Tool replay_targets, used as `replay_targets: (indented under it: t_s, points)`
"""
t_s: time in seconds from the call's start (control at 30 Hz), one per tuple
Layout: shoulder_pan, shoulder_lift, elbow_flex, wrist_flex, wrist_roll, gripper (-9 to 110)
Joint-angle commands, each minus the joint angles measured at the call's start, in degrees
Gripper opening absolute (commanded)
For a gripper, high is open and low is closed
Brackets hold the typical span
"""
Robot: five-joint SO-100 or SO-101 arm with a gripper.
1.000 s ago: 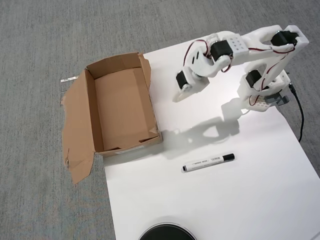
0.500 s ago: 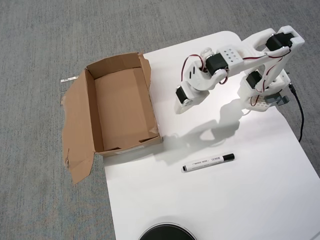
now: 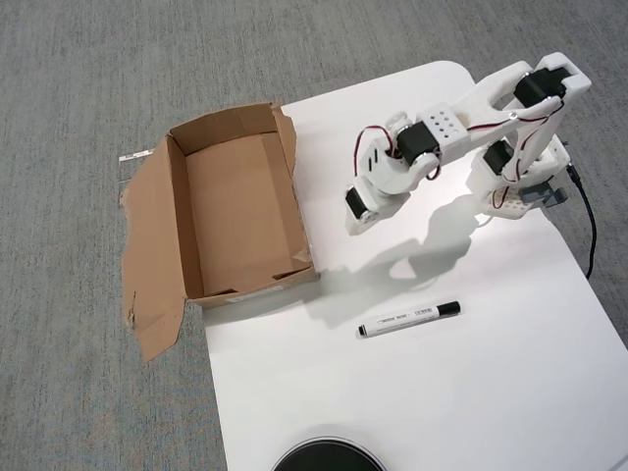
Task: Grasp a pen and put it in the box.
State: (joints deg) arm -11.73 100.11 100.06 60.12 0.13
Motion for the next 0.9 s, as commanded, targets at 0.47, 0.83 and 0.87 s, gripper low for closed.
replay_targets:
  t_s: [0.47,0.83,0.87]
  points:
    - [-1.5,-1.0,-0.9,-0.5,-26.8,0]
    - [-1.6,-1.0,-1.7,-0.7,-56.8,0]
    - [-1.8,-1.0,-1.7,-0.7,-58.6,0]
